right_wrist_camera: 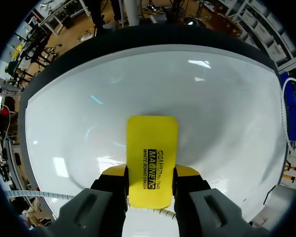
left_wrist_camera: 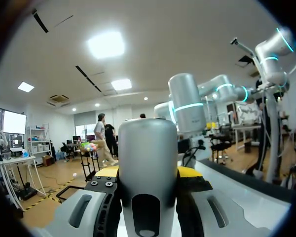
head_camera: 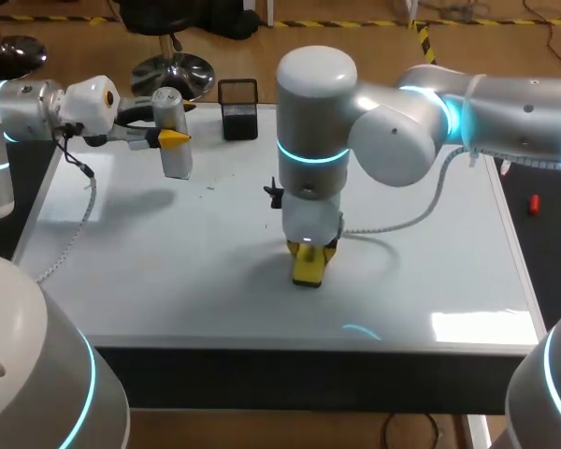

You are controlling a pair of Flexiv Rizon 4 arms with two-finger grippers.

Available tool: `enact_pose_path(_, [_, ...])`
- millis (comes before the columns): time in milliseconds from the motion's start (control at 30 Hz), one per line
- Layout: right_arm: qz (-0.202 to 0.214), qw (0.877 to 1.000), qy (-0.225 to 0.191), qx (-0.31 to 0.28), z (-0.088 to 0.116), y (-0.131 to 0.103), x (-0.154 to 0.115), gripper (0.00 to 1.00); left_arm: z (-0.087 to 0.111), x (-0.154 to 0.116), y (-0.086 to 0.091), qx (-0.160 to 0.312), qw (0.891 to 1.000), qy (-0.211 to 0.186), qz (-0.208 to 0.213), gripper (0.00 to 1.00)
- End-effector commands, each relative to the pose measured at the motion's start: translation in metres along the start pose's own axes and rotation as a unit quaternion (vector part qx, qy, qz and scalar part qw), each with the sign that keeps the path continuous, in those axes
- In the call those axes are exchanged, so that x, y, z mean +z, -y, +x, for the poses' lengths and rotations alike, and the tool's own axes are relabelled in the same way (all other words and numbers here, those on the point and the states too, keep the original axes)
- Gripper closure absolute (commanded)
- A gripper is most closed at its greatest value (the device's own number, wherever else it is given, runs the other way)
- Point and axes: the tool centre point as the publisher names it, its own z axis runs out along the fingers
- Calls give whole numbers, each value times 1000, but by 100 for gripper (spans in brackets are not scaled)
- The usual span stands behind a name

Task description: Pick up the inspection probe, press it on each red-marked spot on the whiteboard one by one, put down the probe, pick up the eraser, and wipe off all the red marks.

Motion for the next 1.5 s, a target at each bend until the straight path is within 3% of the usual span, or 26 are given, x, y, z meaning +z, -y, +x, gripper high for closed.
enact_pose_path(33, [-1,1000,2,4,18,4,32,100,1,1,2,1,1000,1,-1,100])
enact_pose_path(700, [-6,1000,-13,24,45,10,35,100,1,1,2,1,1000,1,-1,100])
enact_pose_path(1100, [35,999,26,2,58,31,-45,100,1,1,2,1,1000,1,-1,100])
enact_pose_path(1500, [40,999,22,-12,59,51,-55,100,1,1,2,1,1000,1,-1,100])
